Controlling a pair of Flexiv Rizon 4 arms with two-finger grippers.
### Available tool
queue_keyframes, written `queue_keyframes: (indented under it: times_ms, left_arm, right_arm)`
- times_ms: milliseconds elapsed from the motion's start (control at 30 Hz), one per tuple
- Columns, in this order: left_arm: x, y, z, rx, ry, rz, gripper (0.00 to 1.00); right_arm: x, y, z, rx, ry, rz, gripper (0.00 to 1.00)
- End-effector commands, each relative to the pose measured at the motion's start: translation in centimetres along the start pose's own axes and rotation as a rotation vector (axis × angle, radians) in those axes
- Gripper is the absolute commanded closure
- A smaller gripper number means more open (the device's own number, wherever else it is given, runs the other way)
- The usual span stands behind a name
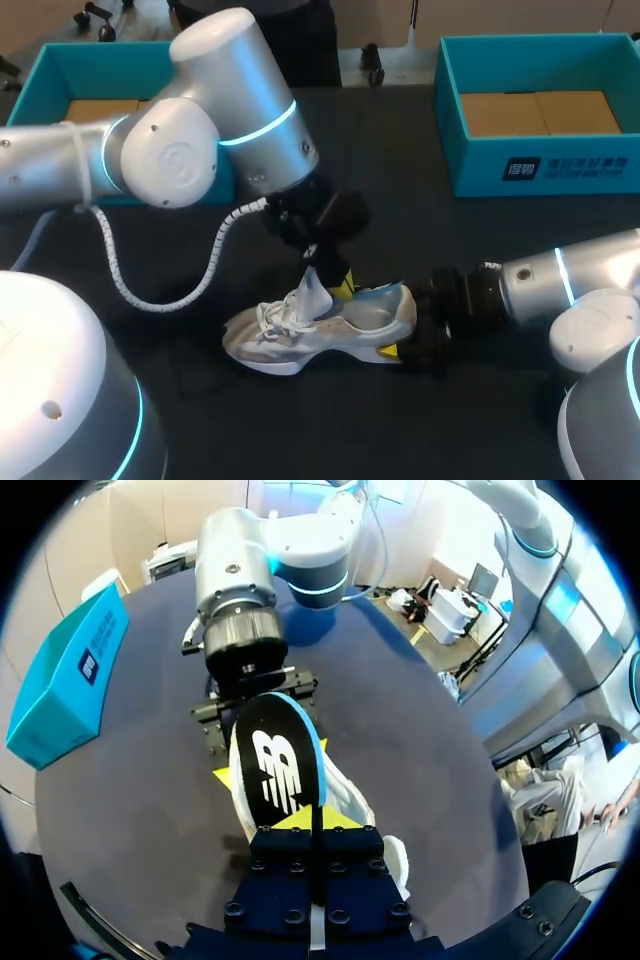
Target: Take the shoe out of the shoebox, open the shoe tongue, remove and reinsert the insole, then place the shoe into the shoebox
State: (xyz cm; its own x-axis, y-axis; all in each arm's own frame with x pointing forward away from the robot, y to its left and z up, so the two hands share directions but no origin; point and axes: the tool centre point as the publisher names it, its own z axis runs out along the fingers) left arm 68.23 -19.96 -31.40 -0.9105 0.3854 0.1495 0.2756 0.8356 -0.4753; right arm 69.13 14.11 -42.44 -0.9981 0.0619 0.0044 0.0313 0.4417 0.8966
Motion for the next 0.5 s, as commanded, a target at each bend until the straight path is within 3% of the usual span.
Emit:
queue_keyframes:
  times_ms: [33, 500]
  left_arm:
    - [-0.4, -0.8, 0.1, -0.003, 0.007, 0.008, 1.00]
    - [-0.7, -3.1, 1.1, 0.013, 0.023, 0.049, 1.00]
  right_arm:
    - [-0.1, -0.2, 0.3, 0.003, -0.002, 0.000, 1.00]
    - [-0.1, -0.2, 0.3, 0.003, -0.002, 0.000, 1.00]
